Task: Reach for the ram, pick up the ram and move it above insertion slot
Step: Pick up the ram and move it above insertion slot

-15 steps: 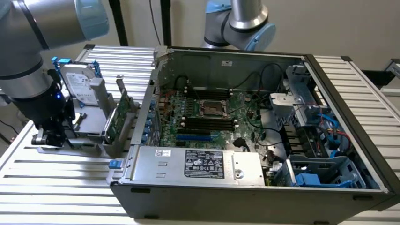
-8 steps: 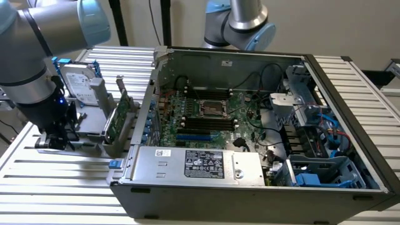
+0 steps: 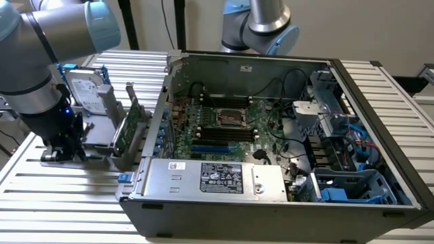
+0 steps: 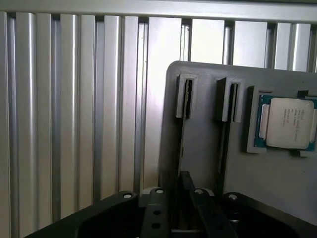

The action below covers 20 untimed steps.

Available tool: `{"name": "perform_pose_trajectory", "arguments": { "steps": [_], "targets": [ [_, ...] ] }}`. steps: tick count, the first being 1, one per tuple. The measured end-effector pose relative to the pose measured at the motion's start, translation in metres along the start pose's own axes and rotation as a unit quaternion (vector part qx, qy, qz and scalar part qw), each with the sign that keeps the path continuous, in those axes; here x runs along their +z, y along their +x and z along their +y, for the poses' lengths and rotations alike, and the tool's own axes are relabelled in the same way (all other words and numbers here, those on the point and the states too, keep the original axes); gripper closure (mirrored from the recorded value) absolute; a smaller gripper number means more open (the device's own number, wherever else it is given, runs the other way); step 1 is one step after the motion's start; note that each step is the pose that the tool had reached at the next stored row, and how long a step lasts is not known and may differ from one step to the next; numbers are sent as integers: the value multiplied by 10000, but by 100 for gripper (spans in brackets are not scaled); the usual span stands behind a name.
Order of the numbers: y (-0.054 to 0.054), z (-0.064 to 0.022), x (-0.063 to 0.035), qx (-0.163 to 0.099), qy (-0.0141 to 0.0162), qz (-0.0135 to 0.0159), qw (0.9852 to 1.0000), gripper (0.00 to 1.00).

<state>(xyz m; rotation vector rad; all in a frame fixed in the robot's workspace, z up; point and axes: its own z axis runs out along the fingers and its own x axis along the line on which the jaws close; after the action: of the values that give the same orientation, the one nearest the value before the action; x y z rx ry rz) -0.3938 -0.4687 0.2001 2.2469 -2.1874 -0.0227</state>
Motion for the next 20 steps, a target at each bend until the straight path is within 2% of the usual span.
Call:
{"name": "perform_pose_trajectory", "arguments": {
  "steps": [2,13,16,20],
  "targets": [
    [0,0,2,4,0,2,10000,87],
    [-5,-1,5,63,-3,-1,10000,87],
    [-6,-6,-7,75,-25,-5,10000,87],
    [-5,-16,-81,82,-81,-3,9999,87]
  ]
}}
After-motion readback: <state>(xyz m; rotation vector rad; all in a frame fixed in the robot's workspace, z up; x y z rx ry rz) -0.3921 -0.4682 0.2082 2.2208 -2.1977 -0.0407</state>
